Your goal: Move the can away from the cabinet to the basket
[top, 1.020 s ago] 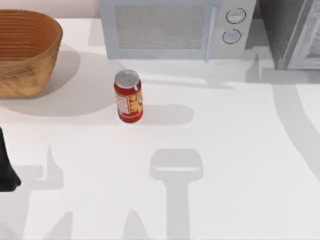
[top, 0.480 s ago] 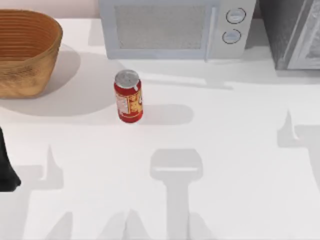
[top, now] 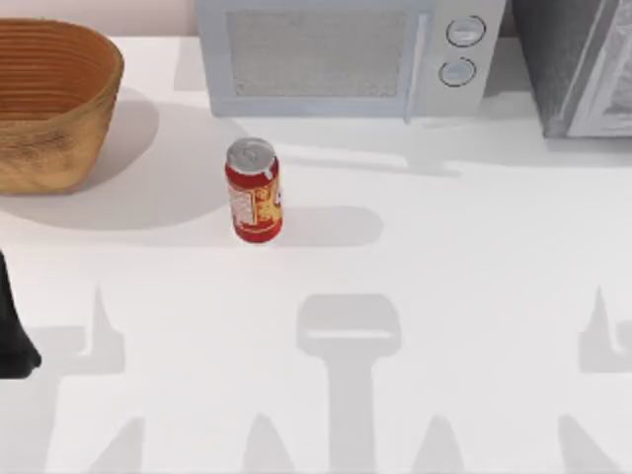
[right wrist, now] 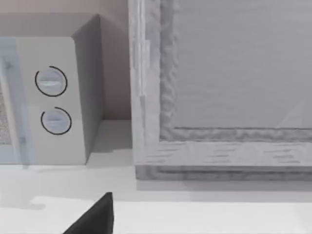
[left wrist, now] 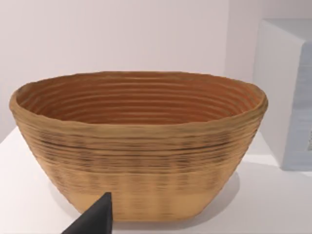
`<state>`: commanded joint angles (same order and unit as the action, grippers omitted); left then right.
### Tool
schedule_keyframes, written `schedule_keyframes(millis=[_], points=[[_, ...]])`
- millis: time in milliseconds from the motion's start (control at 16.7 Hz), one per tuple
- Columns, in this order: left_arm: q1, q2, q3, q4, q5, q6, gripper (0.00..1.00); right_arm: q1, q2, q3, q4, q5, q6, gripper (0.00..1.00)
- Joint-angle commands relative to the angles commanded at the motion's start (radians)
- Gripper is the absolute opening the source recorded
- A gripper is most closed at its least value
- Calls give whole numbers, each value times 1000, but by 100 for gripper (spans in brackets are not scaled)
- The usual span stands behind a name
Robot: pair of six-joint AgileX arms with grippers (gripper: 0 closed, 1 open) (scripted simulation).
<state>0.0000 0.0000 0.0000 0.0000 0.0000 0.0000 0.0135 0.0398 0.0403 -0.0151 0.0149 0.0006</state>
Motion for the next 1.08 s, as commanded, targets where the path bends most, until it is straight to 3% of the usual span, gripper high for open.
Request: schedule_keyframes(millis=[600, 840, 1080], points=[[-14, 30, 9, 24, -10, -1, 100, -14, -40, -40, 15, -15, -1, 100], [-91, 217, 64, 166, -73, -7, 100, -14, -40, -40, 15, -15, -1, 100], [-208, 549, 156, 400, -184, -18, 100, -14, -40, -40, 15, -15, -1, 100]])
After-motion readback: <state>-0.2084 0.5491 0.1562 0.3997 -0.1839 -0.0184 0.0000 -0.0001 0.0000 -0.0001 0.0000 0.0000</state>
